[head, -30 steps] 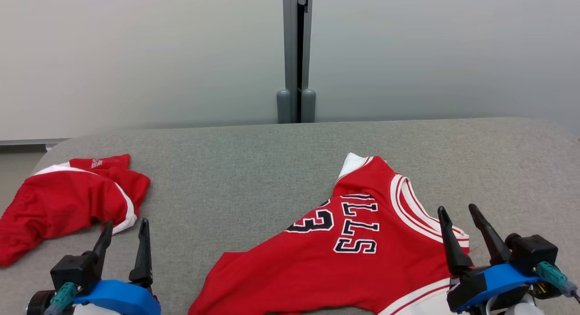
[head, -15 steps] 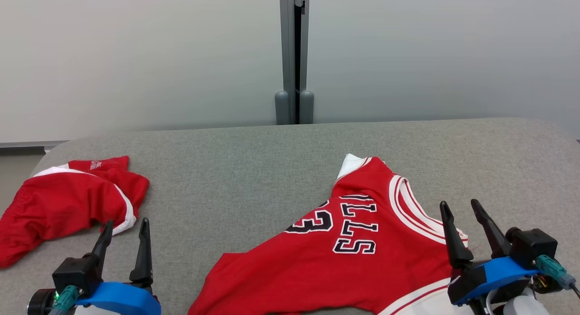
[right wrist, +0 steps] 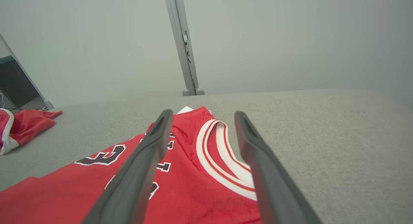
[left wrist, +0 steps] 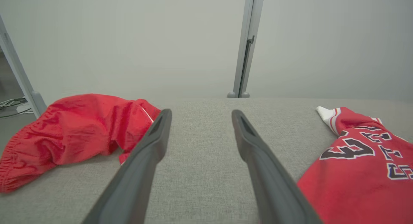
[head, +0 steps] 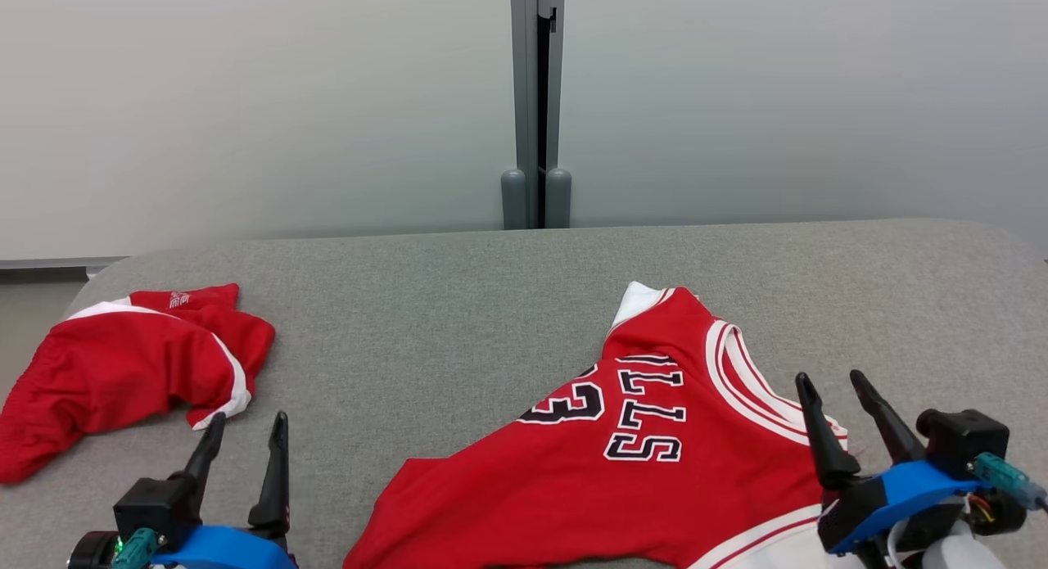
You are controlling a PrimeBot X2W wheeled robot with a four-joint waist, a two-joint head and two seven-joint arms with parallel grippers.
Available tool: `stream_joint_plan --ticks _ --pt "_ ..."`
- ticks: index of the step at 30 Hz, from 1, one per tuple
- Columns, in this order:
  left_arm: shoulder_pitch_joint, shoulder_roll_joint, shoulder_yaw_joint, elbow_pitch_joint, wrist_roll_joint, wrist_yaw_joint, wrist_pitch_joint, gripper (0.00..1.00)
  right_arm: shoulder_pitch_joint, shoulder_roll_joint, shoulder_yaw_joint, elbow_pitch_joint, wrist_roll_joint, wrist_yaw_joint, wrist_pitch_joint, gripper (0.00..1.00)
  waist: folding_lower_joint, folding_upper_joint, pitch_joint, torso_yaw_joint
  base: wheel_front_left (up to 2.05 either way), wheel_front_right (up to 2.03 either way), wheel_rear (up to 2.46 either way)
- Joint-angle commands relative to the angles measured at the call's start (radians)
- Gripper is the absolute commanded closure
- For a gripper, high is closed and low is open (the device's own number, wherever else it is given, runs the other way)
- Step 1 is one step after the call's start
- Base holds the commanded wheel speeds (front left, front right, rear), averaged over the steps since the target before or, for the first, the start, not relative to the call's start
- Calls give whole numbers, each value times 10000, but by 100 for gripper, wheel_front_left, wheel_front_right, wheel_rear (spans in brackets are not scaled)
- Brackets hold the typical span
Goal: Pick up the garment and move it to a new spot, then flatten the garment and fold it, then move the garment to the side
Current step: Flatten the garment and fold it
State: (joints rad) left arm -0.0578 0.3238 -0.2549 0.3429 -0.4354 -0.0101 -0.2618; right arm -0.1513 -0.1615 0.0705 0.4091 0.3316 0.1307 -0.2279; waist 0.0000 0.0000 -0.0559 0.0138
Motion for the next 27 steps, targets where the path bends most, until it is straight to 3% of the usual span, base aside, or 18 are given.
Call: stream_joint_plan --ticks 1,8,12,15,21,27 --pt "160 16 -39 95 11 -115 -43 0 80 -234 -21 -115 -12 1 326 0 0 0 -16 4 0 0 0" --pt "761 351 -114 -572 -750 -592 1188 0 1265 -795 -827 -1359 -195 1 4336 0 0 0 20 48 0 0 0" --pt "1380 789 -400 -1378 -946 -609 2557 0 2451 -450 -1488 -2645 -268 1 6929 0 0 0 170 74 0 0 0" --pt "1883 783 -584 -1838 -1614 -668 3906 0 3098 -104 -1959 -3396 -379 1 8424 0 0 0 299 75 0 0 0" --pt "2343 969 -932 -2384 -2607 -704 5980 0 3389 479 -2356 -3653 -581 1 9221 0 0 0 552 69 0 0 0" --pt "1813 960 -1324 -2169 -2698 -956 6249 0 2838 675 -2460 -2601 -493 1 9061 0 0 0 835 96 0 0 0"
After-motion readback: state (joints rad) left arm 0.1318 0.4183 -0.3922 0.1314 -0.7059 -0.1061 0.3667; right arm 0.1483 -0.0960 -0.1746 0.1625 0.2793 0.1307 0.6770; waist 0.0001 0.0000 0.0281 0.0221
